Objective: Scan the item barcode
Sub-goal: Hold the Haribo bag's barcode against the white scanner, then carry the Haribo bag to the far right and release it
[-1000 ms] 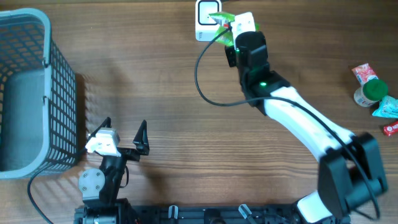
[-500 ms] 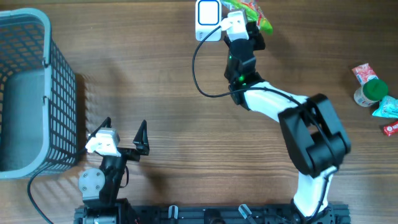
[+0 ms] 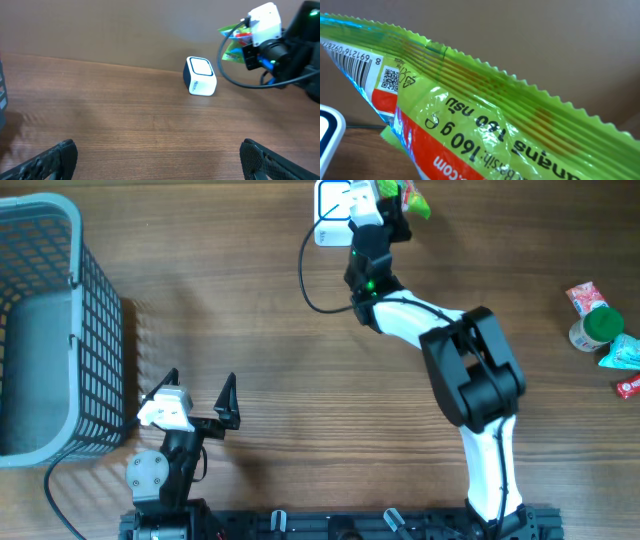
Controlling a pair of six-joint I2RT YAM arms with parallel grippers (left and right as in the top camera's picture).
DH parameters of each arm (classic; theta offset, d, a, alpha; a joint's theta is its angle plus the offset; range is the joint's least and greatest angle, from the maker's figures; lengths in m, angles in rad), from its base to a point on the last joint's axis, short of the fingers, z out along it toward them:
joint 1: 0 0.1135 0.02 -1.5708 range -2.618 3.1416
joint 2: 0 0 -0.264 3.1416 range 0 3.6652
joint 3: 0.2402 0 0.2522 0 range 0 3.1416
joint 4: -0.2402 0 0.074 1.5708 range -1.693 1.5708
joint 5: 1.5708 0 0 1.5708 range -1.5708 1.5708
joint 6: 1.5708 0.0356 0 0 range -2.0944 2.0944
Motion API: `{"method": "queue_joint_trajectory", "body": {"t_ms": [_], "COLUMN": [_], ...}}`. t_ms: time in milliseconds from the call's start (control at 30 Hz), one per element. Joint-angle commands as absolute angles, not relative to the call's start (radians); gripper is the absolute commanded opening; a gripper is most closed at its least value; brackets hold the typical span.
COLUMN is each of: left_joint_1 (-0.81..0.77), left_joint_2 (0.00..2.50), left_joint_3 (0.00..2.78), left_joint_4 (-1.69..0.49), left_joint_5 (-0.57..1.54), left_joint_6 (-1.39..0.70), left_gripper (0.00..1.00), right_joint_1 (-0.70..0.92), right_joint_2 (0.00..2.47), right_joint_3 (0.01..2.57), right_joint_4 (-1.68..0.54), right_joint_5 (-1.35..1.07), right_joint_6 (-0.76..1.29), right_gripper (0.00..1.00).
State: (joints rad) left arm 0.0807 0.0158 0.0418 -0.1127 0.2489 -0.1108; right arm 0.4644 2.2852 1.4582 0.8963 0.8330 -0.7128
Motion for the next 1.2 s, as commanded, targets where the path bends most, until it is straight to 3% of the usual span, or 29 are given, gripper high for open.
{"method": "queue_joint_trajectory", "body": {"t_ms": [0,733,1167], "left_joint_1": [0.085,0.085,0.085], "left_joint_2": [0.014,0.014,0.014], "left_joint_3": [0.031,0.031,0.031], "left_joint_4": [-0.112,-0.112,-0.112], "left_joint_5": [0.242,0.243,0.242], "left_joint_6": [-0.11,-0.11,-0.109], "left_gripper": [1.0,1.0,1.0], "right_joint_1": [0.484,0.54,0.542], "right_joint_2": [2.367,2.561,2.562], "right_joint_3": [1.542,1.553,1.553], "right_joint_4": [0.914,1.096,0.881], "right_joint_5": [0.867,0.893,0.761], "right_joint_6": [-0.837,-1.187,-1.425], "right_gripper": [0.05,0.04,0.05]}}
